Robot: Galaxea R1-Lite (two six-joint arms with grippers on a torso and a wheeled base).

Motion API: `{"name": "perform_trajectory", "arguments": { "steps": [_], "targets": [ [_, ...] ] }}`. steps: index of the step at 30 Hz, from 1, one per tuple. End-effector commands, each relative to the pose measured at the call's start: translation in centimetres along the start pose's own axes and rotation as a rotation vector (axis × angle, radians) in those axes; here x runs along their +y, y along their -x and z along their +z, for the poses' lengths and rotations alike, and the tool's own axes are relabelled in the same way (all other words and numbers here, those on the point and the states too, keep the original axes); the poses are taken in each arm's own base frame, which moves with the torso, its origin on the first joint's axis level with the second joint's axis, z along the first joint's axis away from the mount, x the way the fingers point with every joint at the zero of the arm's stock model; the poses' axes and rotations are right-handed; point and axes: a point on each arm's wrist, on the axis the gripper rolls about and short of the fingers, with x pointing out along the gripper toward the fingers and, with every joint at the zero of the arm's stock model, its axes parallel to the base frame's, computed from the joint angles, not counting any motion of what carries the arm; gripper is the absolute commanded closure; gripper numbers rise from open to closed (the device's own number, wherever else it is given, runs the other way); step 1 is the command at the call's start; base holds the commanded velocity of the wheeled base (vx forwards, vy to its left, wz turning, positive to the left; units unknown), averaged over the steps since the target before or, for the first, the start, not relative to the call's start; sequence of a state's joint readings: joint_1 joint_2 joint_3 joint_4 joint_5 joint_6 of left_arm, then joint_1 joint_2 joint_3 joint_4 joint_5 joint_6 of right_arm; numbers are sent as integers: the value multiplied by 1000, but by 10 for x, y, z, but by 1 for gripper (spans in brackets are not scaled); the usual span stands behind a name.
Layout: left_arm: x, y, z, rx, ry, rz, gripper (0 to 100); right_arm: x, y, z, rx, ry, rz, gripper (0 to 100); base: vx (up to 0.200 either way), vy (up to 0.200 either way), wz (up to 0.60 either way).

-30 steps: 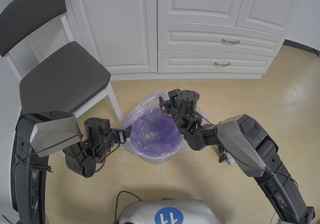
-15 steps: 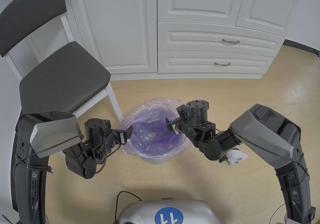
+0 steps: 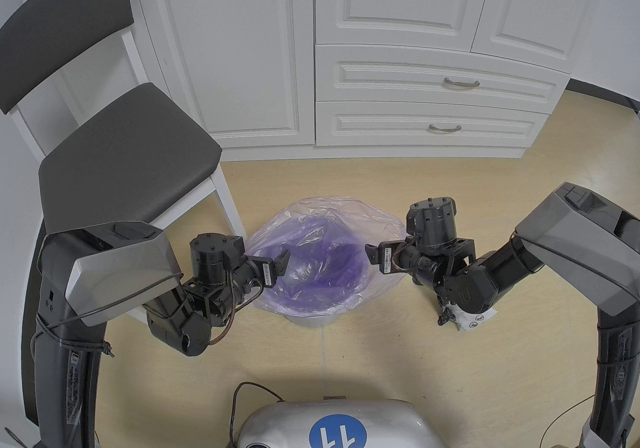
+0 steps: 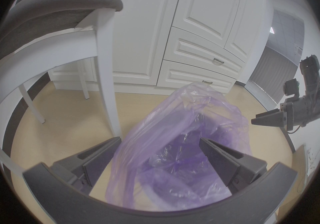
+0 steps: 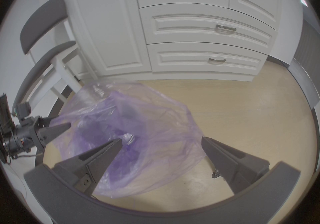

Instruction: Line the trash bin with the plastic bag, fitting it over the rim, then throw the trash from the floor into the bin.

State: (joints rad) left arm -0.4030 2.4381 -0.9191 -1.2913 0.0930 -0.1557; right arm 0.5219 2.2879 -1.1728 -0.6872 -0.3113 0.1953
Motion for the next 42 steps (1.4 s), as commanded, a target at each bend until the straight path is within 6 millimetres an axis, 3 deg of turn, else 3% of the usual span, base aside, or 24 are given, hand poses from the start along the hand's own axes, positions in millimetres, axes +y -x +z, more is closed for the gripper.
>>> {"name": "perform_trajectory", "arguments": {
  "steps": [1, 9, 17, 25, 34, 42],
  "targets": [
    [-7, -29, 20, -26, 4, -5, 0, -21, -29, 6, -17, -83, -44, 0, 0, 0, 0],
    [16, -61, 39, 57, -7, 67, 0, -30, -60, -10, -7, -98, -72, 0, 0, 0, 0],
    [17, -87, 45, 38, -64, 88, 0, -47, -81, -13, -26, -136, -104, 0, 0, 0, 0],
    [24, -91, 44, 30, -59, 130, 0, -49, -101, -19, -42, -245, -73, 0, 0, 0, 0],
    [36, -93, 32, 46, -47, 157, 0, -47, -103, -22, -41, -290, -44, 0, 0, 0, 0],
    [47, -90, 19, 60, -45, 195, 0, -49, -91, -1, -77, -309, -37, 0, 0, 0, 0]
  ]
}}
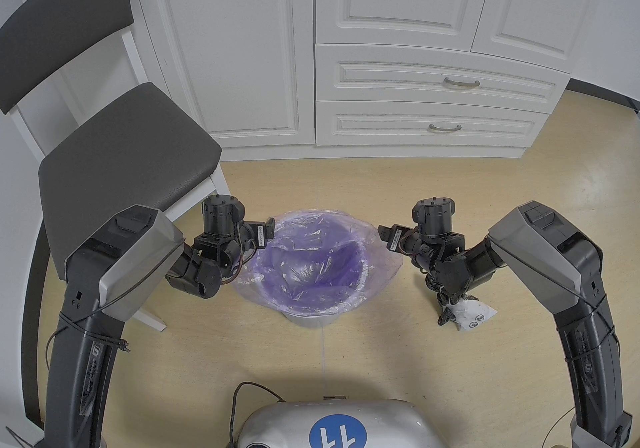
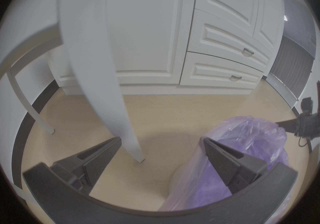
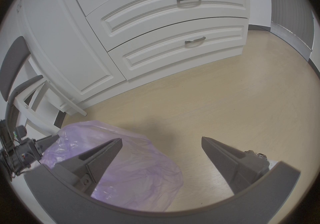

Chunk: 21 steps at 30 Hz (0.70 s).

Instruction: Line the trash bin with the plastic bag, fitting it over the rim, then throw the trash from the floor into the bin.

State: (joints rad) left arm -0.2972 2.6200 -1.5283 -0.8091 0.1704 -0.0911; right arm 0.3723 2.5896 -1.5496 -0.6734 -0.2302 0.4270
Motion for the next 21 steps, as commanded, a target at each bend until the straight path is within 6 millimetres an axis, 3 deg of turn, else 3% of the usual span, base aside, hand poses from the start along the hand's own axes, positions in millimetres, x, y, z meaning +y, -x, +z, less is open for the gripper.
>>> {"name": "perform_trajectory", "arguments": {
  "steps": [1, 9, 15, 21],
  "targets": [
    [4, 2, -10, 32, -3, 10, 0, 4, 9, 14, -20, -9, 10, 0, 0, 0, 0],
    [2, 15, -15, 75, 41, 5, 0, 9, 31, 37, -37, -9, 19, 0, 0, 0, 0],
    [-3, 16, -18, 82, 99, -4, 0, 6, 35, 32, -3, 10, 7, 0, 0, 0, 0],
    [19, 16, -8, 64, 129, 39, 0, 2, 30, 18, 104, 33, -14, 0, 0, 0, 0]
  ]
}}
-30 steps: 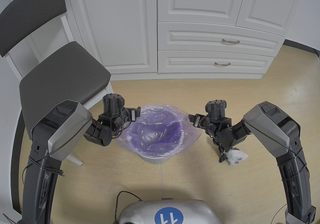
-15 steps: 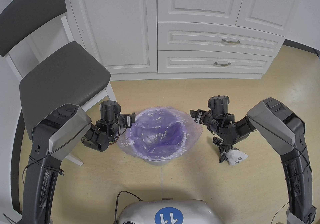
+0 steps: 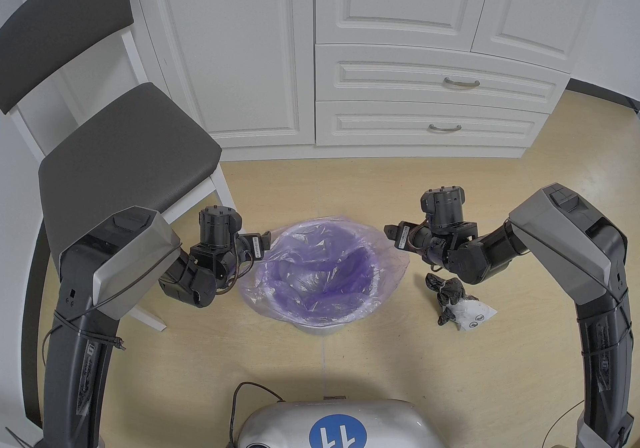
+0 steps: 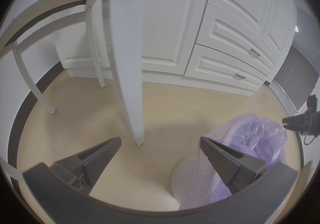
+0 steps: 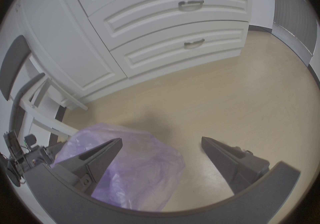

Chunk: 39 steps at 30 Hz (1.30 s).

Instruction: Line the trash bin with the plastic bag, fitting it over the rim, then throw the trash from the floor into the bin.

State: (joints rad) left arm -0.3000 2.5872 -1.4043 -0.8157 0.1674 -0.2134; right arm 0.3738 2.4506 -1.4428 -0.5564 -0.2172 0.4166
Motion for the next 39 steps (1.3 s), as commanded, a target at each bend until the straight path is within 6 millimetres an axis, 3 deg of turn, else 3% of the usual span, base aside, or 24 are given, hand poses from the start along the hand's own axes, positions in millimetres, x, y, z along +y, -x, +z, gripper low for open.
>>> {"name": "perform_trajectory", "arguments": {
  "steps": [1, 8, 11, 16, 24, 28, 34, 39],
  "targets": [
    [20, 5, 19, -36, 39, 37, 0, 0, -4, -4, 29, 6, 11, 0, 0, 0, 0],
    [24, 36, 36, -34, 70, -6, 0, 1, -2, -3, 29, 4, 15, 0, 0, 0, 0],
    [14, 57, 29, -35, 57, -90, 0, 3, -4, -9, 43, 10, 18, 0, 0, 0, 0],
    [1, 72, 20, -14, 41, -123, 0, 4, -2, -10, 45, 12, 20, 0, 0, 0, 0],
    [-3, 95, 0, 82, -26, -139, 0, 6, -1, -12, 53, 17, 24, 0, 0, 0, 0],
    [4, 92, -14, 121, -112, -119, 0, 5, -6, -18, 61, 19, 21, 0, 0, 0, 0],
    [10, 82, -19, 131, -119, -99, 0, 4, -15, -25, 64, 19, 18, 0, 0, 0, 0],
    [16, 60, -18, 101, -109, -63, 0, 3, -28, -28, 44, -4, 21, 0, 0, 0, 0]
  ]
}}
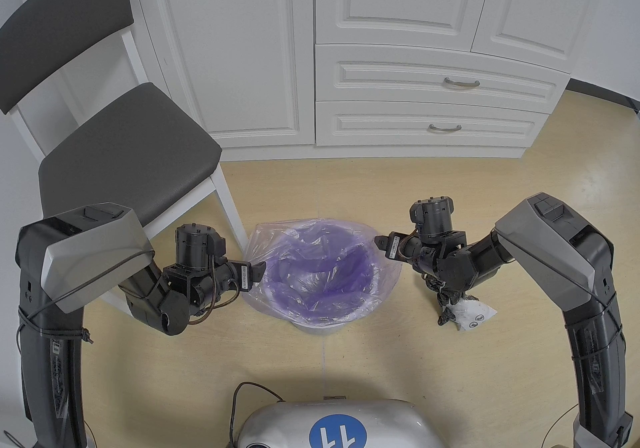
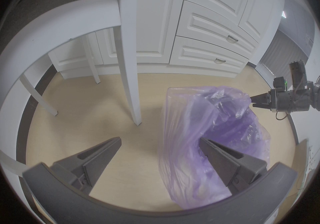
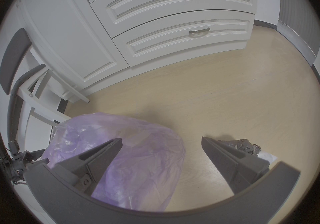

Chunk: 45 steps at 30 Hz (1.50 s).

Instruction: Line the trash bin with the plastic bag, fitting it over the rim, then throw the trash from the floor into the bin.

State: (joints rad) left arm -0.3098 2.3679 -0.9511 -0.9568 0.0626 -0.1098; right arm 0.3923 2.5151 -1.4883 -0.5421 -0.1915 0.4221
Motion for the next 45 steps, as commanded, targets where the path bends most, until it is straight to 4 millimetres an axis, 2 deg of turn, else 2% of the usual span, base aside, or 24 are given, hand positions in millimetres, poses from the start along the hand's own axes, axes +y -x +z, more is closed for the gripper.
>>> {"name": "perform_trajectory", "arguments": {
  "steps": [1, 2, 9, 19, 24, 26, 28, 29, 30, 35, 39, 45],
  "targets": [
    [8, -18, -5, -6, 10, 35, 0, -3, -14, -8, -2, -14, -5, 0, 0, 0, 0],
    [10, -30, -1, -41, 19, 84, 0, -4, -18, -7, -16, -29, -3, 0, 0, 0, 0],
    [22, -58, -2, -85, 49, 128, 0, -6, -35, -11, -66, -70, 16, 0, 0, 0, 0],
    [18, -66, 6, -139, 186, 116, 0, -1, -51, -3, -151, -204, 64, 0, 0, 0, 0],
    [18, -66, 6, -144, 214, 112, 0, -4, -50, -2, -141, -202, 56, 0, 0, 0, 0],
    [18, -65, 4, -137, 215, 113, 0, -7, -33, 22, -164, -209, 59, 0, 0, 0, 0],
    [17, -64, 4, -135, 216, 112, 0, -7, -28, 26, -165, -210, 66, 0, 0, 0, 0],
    [17, -60, -1, -120, 212, 113, 0, -5, -12, 42, -165, -211, 100, 0, 0, 0, 0],
    [17, -57, -3, -112, 212, 115, 0, -5, -3, 48, -161, -206, 106, 0, 0, 0, 0],
    [14, -40, -9, -107, 199, 105, 0, -11, 32, 58, 24, -80, 85, 0, 0, 0, 0],
    [14, -35, -11, -104, 198, 105, 0, -15, 31, 43, 138, -48, 62, 0, 0, 0, 0],
    [14, -34, -12, -101, 196, 106, 0, -20, 1, 2, 231, 24, 43, 0, 0, 0, 0]
  ]
}}
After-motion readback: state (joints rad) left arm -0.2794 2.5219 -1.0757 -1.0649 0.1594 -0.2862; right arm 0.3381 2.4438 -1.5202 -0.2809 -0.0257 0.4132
